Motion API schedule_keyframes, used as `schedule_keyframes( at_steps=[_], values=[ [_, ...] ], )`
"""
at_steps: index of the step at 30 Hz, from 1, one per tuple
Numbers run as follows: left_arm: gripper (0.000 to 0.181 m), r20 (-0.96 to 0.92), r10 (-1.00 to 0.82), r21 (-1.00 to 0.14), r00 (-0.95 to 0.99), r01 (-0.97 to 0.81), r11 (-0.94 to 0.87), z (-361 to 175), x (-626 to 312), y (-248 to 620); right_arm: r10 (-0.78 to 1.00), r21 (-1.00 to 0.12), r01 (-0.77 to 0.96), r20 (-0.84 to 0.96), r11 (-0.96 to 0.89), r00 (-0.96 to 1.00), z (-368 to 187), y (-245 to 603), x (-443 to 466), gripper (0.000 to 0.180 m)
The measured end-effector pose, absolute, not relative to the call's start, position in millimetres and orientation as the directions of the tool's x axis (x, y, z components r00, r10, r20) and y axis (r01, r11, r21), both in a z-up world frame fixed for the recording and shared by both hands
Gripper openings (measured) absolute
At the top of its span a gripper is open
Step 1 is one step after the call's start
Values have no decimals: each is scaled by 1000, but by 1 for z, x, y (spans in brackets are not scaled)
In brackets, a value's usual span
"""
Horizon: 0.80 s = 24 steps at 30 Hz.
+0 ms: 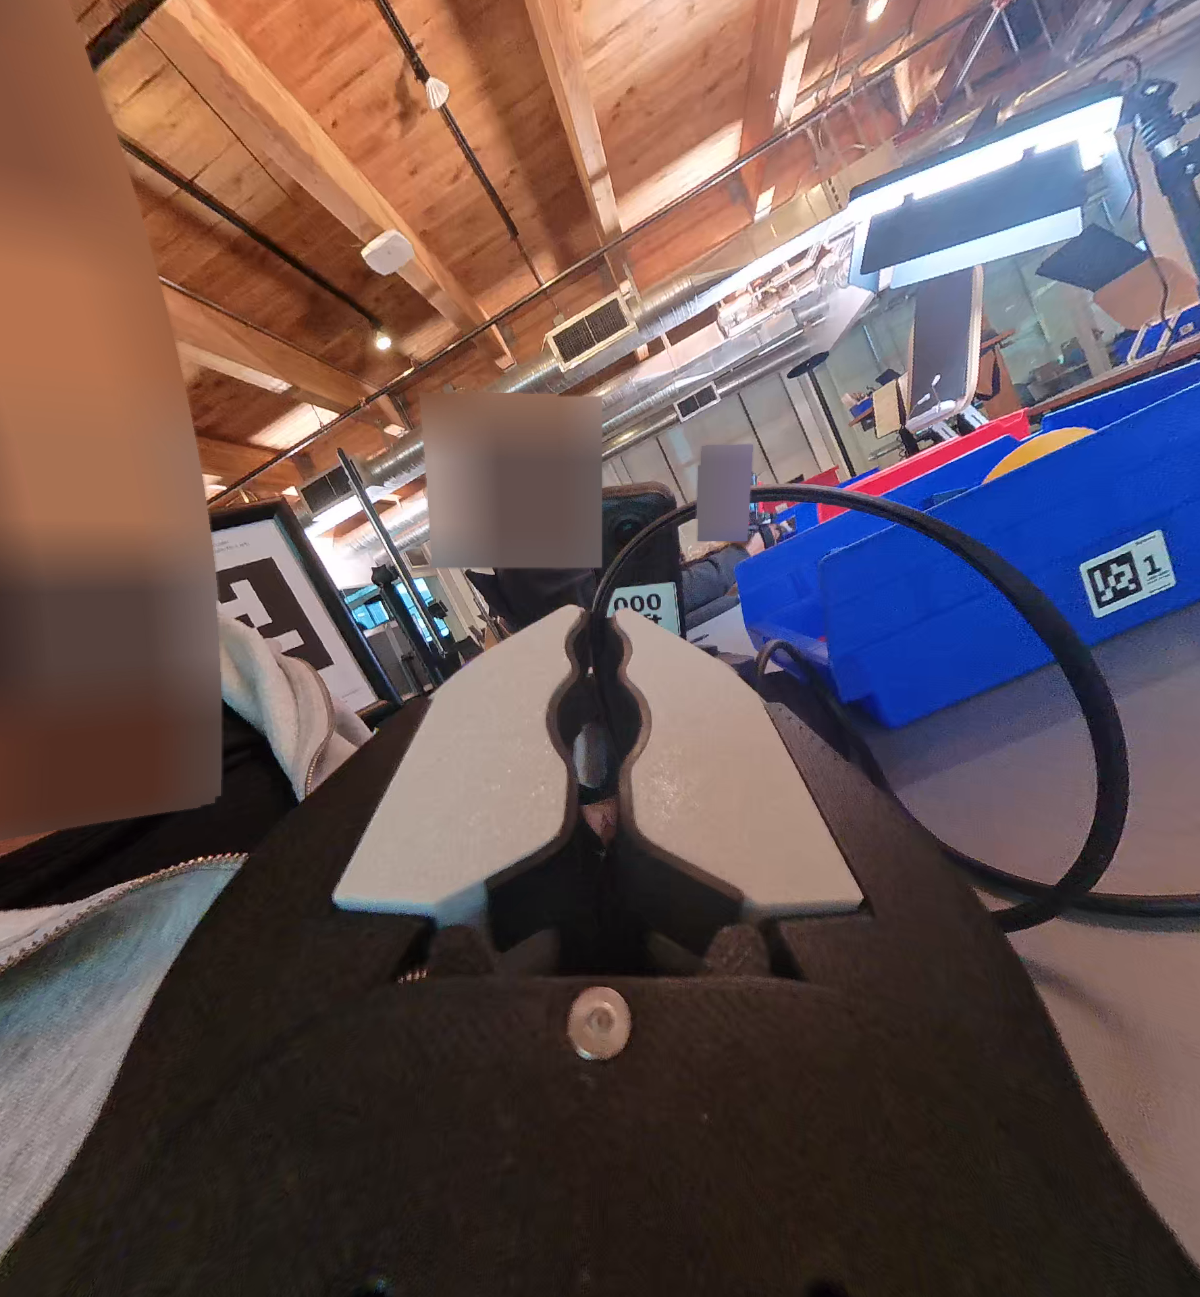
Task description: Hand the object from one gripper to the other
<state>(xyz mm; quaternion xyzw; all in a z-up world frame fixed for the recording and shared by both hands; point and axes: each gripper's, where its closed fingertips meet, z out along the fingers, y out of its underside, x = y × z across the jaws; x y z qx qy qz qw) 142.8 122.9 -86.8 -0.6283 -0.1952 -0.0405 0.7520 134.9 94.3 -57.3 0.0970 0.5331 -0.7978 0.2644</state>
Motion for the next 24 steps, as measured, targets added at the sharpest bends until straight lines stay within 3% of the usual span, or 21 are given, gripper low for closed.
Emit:
schedule_keyframes(
  at_steps=[3,8,13,18,24],
  values=[
    [6,345,176,-921,922,298,250,-82,142,119,-308,-820,506,-425,-267,-851,-60,91,138,4],
    [4,391,109,-882,914,338,329,-72,143,111,-286,-814,507,-433,-284,-855,-60,91,134,11],
    [3,486,-1,-735,874,410,540,-48,133,82,-275,-822,508,-442,-257,-854,-64,88,135,20],
    [3,484,8,-743,875,406,532,-50,133,84,-239,-876,444,-397,-190,-886,-73,79,142,21],
    [3,480,8,-758,877,410,507,-52,135,88,-235,-883,421,-373,-206,-898,-71,81,142,6]
  ],
)
